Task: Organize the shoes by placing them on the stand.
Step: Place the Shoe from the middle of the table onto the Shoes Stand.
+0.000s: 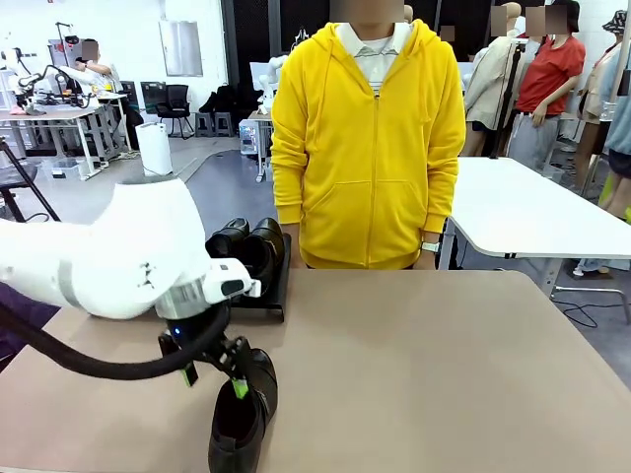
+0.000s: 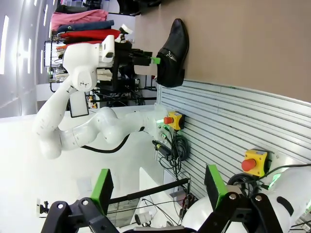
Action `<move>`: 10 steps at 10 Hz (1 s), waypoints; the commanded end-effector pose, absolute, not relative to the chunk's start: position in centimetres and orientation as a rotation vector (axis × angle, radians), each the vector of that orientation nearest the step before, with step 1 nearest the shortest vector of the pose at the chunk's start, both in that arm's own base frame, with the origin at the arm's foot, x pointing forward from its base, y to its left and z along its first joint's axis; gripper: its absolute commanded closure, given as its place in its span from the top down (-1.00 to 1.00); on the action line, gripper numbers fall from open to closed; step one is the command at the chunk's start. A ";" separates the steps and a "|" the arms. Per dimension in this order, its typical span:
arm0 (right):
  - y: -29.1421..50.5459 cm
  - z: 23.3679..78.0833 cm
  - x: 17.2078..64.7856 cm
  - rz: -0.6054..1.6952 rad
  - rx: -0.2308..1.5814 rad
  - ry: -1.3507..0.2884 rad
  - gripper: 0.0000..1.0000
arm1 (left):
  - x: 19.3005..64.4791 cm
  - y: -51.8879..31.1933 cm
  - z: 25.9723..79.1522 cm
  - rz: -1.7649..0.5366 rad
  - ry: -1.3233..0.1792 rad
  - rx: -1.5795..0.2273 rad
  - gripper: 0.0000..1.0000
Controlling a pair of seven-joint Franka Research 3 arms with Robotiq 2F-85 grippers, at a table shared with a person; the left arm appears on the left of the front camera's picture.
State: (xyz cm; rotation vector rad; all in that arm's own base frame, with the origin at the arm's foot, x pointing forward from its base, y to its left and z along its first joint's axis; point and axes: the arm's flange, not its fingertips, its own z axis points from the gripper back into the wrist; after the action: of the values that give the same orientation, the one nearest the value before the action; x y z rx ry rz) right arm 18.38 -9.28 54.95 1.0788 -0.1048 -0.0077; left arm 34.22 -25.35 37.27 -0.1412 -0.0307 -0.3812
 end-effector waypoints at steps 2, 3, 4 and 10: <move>-9.2 55.4 18.6 0.015 1.097 -0.126 1.00 | 33.1 -26.0 34.5 -0.340 0.062 -0.153 1.00; -9.2 55.4 18.6 0.015 1.097 -0.126 1.00 | 33.1 -25.8 33.5 -0.308 0.081 -0.138 1.00; -9.2 55.4 18.6 0.015 1.097 -0.126 1.00 | 33.2 -25.9 33.2 -0.298 0.075 -0.113 1.00; -9.2 55.4 18.6 0.015 1.097 -0.126 1.00 | 33.5 -25.8 33.0 -0.287 0.033 -0.086 -1.00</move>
State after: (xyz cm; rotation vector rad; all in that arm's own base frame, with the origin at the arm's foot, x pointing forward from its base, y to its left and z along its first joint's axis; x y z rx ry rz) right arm 18.39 -9.30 54.93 1.0790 -0.1053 -0.0073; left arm 33.66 -25.63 33.08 -0.1120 0.0498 -0.3060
